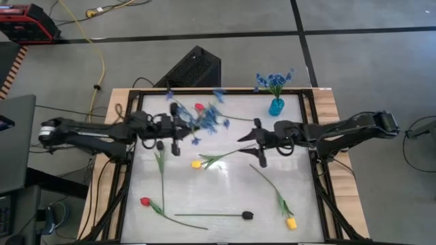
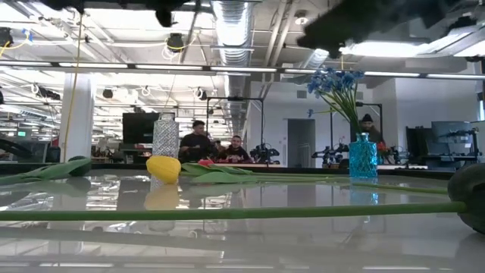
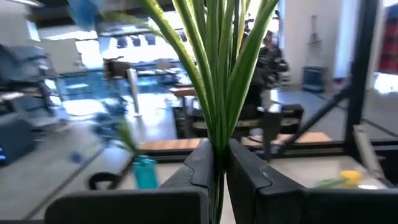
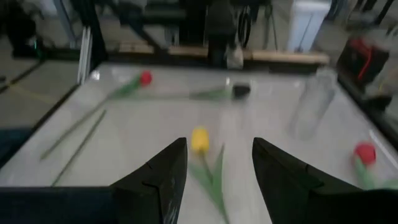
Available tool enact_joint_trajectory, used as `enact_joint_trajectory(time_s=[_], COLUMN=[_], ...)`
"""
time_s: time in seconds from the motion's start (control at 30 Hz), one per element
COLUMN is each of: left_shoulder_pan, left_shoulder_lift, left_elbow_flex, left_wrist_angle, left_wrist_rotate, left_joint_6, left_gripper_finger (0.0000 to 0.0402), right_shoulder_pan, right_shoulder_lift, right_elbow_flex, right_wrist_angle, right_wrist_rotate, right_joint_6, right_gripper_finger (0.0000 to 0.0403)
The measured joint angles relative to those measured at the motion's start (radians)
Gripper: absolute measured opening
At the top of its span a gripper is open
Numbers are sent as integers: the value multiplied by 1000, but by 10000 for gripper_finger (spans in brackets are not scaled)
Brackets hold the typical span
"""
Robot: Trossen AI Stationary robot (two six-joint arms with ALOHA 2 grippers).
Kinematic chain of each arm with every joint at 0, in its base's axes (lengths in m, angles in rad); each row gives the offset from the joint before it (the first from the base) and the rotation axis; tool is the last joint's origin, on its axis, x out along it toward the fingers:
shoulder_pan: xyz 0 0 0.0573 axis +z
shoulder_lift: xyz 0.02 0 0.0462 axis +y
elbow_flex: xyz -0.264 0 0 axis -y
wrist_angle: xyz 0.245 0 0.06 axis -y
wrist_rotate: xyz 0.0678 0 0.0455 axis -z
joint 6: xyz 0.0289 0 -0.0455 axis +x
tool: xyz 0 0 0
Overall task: Sort flowers into vase by color
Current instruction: Put the blue flower into the blue vase
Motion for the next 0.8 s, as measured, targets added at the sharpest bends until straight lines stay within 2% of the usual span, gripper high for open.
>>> enact_joint_trajectory(time_s=[0.27,0.5,0.8], left_shoulder_pan=[-62,-65,-63], left_shoulder_lift=[241,339,367], left_elbow_flex=[0,0,1], left_wrist_angle=[365,455,541], left_wrist_rotate=[2,-2,-17], left_joint_6=[-80,-128,-120], left_gripper_finger=[10,10,14], right_shoulder_pan=[9,-1,-51], right_shoulder_lift=[185,321,421], right_elbow_flex=[0,1,82], right_wrist_angle=[371,698,710], right_wrist_rotate=[0,0,1], right_joint_6=[-17,-68,-45], right_gripper_finger=[207,207,207])
